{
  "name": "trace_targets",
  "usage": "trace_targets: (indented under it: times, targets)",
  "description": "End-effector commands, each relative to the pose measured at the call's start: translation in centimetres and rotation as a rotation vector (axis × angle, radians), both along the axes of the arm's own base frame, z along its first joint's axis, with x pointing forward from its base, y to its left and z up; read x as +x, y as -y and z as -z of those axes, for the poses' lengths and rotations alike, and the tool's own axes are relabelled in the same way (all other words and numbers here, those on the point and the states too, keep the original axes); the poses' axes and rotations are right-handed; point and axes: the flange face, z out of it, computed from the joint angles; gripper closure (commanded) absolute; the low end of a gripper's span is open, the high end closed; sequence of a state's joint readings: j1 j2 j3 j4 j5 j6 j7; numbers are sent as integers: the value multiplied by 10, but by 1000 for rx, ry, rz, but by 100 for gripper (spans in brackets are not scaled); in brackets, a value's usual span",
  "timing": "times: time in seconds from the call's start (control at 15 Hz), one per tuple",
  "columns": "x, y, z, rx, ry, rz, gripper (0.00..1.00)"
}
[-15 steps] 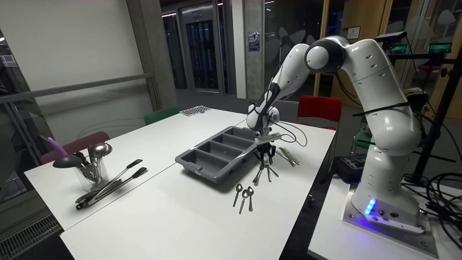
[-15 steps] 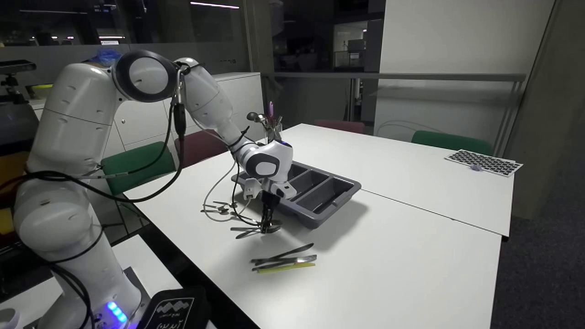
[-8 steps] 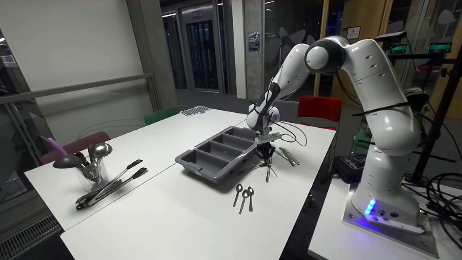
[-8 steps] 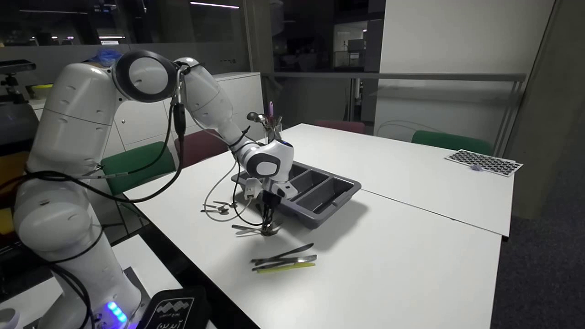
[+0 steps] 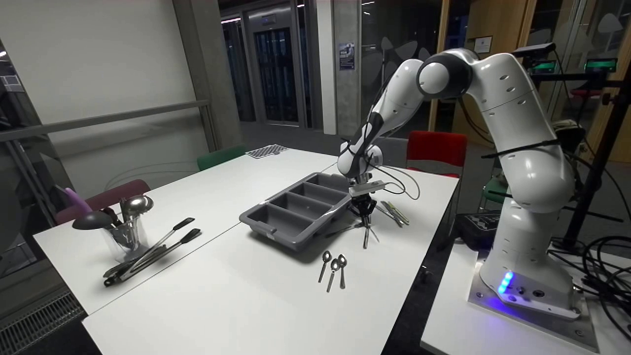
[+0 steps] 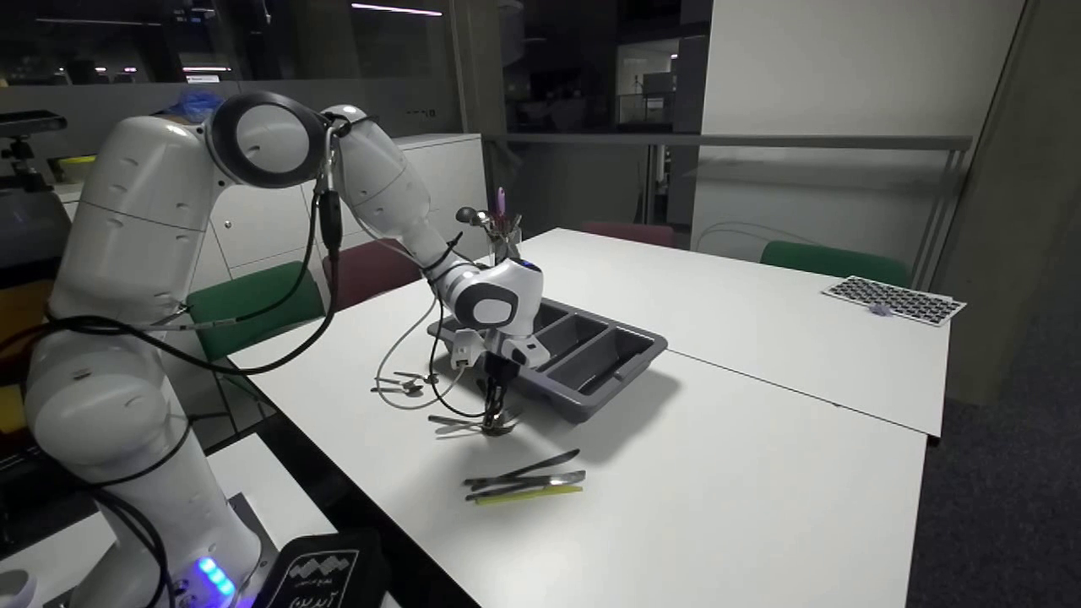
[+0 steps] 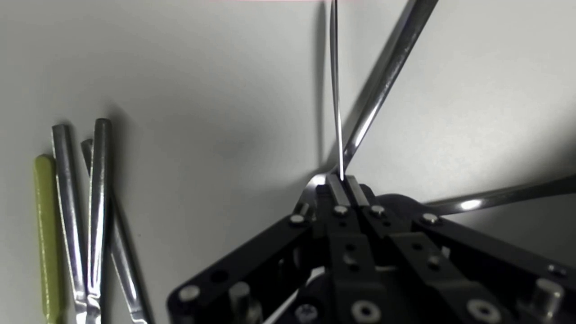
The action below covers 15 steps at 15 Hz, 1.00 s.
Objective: Put the fork into the utensil organizer
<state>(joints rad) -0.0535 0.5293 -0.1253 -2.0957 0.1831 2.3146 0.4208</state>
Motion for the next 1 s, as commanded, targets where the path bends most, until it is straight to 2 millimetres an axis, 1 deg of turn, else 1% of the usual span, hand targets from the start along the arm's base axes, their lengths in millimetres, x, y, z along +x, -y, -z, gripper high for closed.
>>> trace_targets:
  times: [0.0, 0.27, 0.53, 0.73, 0.93]
  targets:
    - [-19, -4, -20, -6, 24, 20, 100]
    - [-36, -13, -31, -15, 44, 25, 100]
    - [-53, -19, -48, -13, 78, 3, 100]
    - [-63, -21, -69, -27, 106, -40, 100]
    - [-68, -23, -96, -52, 128, -102, 100]
